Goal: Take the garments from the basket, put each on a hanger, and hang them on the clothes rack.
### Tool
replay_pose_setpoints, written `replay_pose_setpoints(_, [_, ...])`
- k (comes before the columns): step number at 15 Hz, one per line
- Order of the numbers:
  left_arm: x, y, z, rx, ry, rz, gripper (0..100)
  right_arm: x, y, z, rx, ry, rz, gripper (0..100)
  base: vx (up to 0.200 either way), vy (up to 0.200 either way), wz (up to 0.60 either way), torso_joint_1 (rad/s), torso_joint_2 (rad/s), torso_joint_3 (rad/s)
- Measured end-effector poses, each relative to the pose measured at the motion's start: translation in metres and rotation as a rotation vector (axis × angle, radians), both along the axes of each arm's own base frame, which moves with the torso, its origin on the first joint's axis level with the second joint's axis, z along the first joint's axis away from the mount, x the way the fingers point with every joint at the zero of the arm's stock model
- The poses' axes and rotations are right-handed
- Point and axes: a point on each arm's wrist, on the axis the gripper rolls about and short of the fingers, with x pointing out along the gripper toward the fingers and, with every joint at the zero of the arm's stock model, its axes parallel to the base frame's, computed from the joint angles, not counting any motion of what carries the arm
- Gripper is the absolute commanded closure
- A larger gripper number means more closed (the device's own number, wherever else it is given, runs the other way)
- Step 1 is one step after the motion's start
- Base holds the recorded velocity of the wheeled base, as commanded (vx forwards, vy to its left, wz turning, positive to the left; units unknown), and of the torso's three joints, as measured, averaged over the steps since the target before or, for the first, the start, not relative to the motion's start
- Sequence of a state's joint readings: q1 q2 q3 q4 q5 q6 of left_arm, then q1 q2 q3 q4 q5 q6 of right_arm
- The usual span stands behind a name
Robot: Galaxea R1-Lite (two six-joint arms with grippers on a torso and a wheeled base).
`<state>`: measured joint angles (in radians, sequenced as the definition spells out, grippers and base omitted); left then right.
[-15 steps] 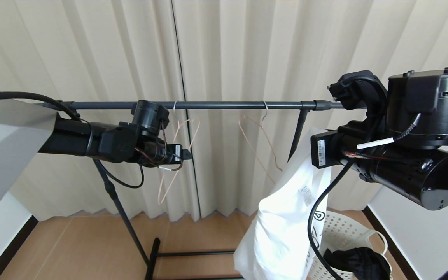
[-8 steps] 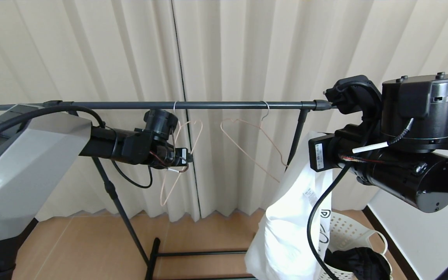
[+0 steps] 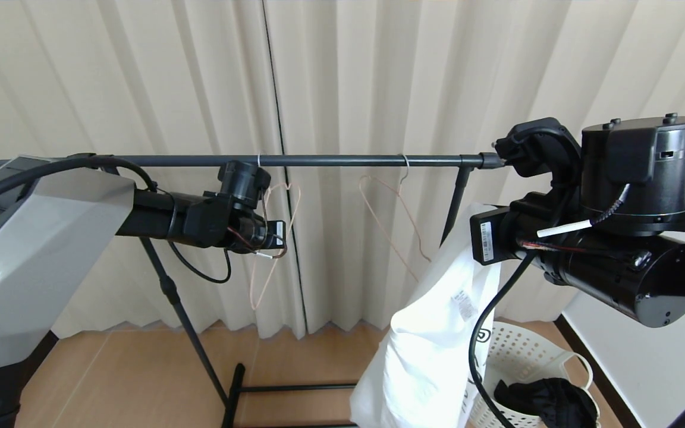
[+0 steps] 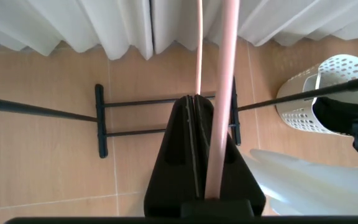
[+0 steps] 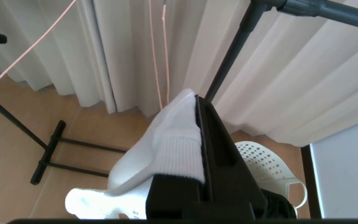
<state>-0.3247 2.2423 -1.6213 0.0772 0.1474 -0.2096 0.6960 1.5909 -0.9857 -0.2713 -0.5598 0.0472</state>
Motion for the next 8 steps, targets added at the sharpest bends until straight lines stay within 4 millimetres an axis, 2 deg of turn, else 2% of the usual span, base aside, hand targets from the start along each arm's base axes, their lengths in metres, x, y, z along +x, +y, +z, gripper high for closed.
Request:
replay_pose_setpoints(5, [-0.025, -0.007, 0.027, -0.009, -0.034, -0.035, 100, 0.0, 0.0, 0.0, -0.001, 0.001, 0.001, 100, 0.0, 0.0, 0.0, 0.0, 0.0, 0.0])
replay_pose_setpoints(8, [-0.046, -0.01, 0.034, 0.003, -0.025, -0.069, 100, 0.0, 0.0, -0.001, -0.002, 0.002, 0.001, 100, 0.0, 0.0, 0.0, 0.0, 0.0, 0.0])
